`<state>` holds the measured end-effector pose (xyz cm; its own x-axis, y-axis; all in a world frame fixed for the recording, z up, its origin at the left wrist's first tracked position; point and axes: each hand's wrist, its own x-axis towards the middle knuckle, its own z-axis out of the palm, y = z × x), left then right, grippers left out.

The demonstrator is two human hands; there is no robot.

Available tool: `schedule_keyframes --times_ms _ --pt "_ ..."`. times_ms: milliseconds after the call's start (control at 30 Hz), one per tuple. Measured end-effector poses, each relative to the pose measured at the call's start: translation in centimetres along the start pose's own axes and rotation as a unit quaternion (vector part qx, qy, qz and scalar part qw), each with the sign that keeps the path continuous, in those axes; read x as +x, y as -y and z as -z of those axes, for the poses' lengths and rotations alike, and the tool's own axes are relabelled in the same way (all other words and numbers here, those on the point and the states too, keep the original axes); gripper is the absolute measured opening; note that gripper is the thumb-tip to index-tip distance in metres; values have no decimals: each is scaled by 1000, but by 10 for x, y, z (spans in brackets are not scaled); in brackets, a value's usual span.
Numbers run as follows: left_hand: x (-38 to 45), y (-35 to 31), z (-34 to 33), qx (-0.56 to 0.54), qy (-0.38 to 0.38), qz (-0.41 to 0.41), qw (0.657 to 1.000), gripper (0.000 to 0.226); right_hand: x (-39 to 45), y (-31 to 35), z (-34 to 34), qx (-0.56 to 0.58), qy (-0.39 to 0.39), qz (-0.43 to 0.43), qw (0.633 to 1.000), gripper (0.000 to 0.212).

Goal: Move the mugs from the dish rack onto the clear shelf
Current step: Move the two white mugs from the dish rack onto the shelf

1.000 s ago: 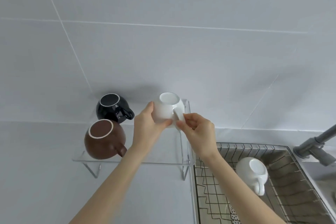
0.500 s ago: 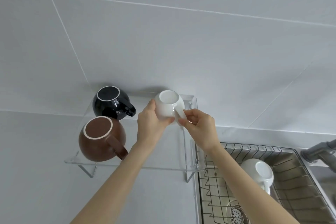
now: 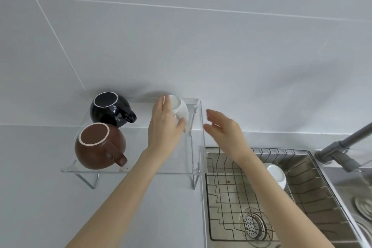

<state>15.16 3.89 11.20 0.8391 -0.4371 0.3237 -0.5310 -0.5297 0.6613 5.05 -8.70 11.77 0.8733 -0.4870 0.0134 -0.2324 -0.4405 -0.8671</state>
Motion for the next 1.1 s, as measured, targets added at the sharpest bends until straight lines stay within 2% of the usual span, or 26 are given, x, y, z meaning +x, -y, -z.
schedule_keyframes --times_ms 67,133,200,267,333,400,533,633,767,933,1100 --pt "-13 -27 -4 -27 -32 -65 997 57 -19 -18 25 59 -62 -39 996 40" --pt "-29 -53 -19 -67 -21 -123 990 50 -41 -46 51 73 -134 -102 983 35" --pt "-44 -71 -45 -107 66 -162 979 44 -62 -80 69 53 -194 -165 966 33" --pt "-58 -81 -78 -125 193 -160 960 43 -81 -113 77 34 -232 -223 946 32" --pt "-71 -82 -118 -129 300 -130 936 45 -96 -146 81 17 -248 -275 929 38" --pt "-79 -79 -160 -118 369 -87 918 50 -104 -181 83 10 -235 -310 921 44" --pt "-91 -65 -218 -73 427 -53 900 62 -115 -221 74 -11 -183 -355 917 49" --pt "-95 -58 -255 -31 463 -52 884 73 -115 -242 71 -22 -169 -373 912 44" --pt "-98 -64 -287 -32 476 -43 878 89 -112 -250 67 -13 -192 -342 920 19" --pt "-104 -67 -298 -73 449 -18 890 92 -113 -252 67 16 -222 -329 918 17" --pt "-99 -70 -275 -70 404 -9 912 92 -115 -231 74 40 -217 -291 931 18"
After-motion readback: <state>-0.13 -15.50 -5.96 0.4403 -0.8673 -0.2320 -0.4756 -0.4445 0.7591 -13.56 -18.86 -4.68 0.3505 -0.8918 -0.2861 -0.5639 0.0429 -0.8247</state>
